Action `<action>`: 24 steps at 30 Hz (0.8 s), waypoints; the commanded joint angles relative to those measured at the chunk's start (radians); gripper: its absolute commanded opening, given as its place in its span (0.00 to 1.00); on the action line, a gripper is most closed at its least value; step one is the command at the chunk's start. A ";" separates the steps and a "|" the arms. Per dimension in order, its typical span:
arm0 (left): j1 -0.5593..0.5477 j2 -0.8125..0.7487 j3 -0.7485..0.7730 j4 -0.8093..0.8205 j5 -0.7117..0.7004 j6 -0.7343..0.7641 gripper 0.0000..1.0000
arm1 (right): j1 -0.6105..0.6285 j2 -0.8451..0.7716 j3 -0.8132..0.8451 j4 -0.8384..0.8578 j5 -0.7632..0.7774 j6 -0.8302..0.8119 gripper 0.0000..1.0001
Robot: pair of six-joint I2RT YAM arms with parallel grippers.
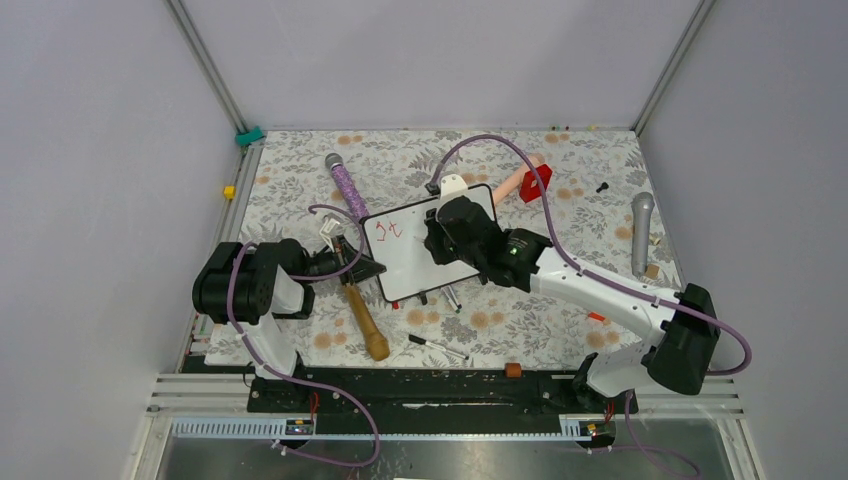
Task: Write a sentence on the whiteboard
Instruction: Hold the whiteboard on the whiteboard stand.
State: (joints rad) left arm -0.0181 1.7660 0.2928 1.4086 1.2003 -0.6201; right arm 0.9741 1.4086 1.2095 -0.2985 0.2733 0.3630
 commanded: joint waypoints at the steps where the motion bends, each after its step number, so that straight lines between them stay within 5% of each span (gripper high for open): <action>1: -0.004 -0.025 -0.006 0.064 0.027 0.040 0.09 | 0.027 0.017 0.054 0.008 0.052 0.002 0.00; 3: -0.005 -0.026 -0.005 0.064 0.031 0.040 0.00 | 0.033 0.023 0.058 0.011 0.061 0.002 0.00; 24: -0.008 0.006 -0.013 0.064 0.023 0.043 0.00 | 0.070 0.108 0.149 -0.008 0.188 -0.032 0.00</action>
State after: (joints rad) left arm -0.0219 1.7660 0.2916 1.4086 1.2003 -0.6254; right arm 1.0283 1.5131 1.3285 -0.3176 0.4026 0.3435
